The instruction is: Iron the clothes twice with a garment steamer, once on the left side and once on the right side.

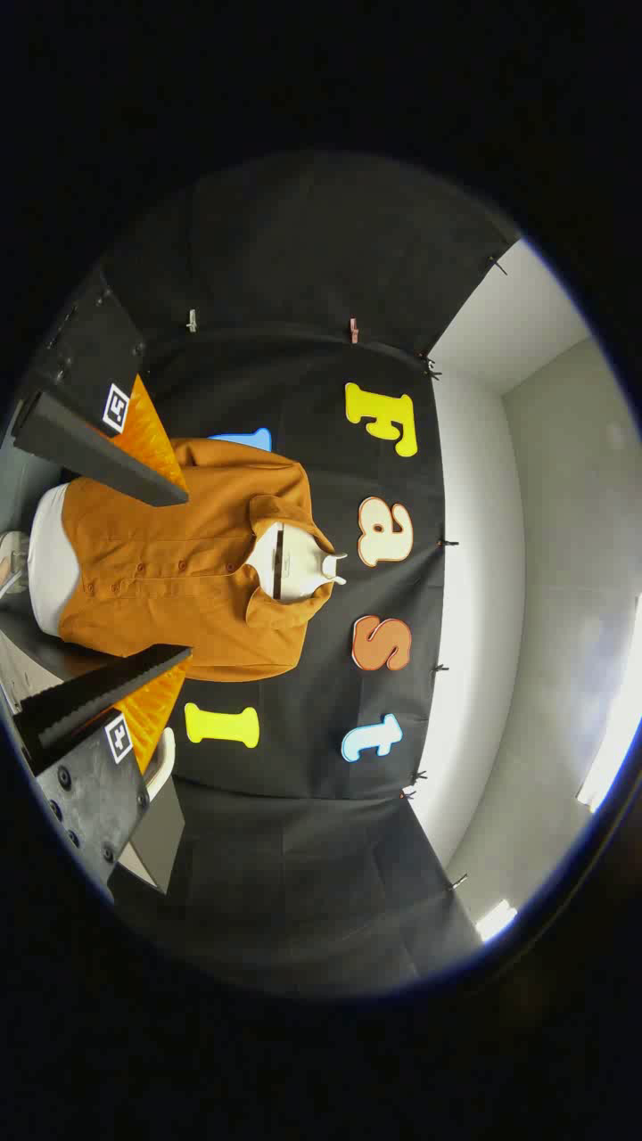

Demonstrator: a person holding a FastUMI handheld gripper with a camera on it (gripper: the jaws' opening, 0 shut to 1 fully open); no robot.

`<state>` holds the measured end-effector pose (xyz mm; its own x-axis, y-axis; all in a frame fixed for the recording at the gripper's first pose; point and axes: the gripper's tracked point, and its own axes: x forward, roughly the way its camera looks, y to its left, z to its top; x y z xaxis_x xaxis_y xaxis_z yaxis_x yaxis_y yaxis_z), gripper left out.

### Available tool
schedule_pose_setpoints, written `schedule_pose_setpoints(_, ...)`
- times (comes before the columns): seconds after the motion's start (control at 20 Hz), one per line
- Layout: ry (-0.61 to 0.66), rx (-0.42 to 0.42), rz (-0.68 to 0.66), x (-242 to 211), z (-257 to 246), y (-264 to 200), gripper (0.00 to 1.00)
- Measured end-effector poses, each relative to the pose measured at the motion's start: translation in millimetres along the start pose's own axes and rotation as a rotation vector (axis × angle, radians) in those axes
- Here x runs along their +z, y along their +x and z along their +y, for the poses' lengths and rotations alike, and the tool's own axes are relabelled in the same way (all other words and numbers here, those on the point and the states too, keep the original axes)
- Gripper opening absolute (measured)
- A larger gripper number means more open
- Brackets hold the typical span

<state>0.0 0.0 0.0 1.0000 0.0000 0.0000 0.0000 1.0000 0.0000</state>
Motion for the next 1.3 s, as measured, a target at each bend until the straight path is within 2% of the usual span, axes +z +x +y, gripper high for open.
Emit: schedule_pose_setpoints(1.3,-0.025,-0.022,0.007,-4.4,2.2,6.5,0.98)
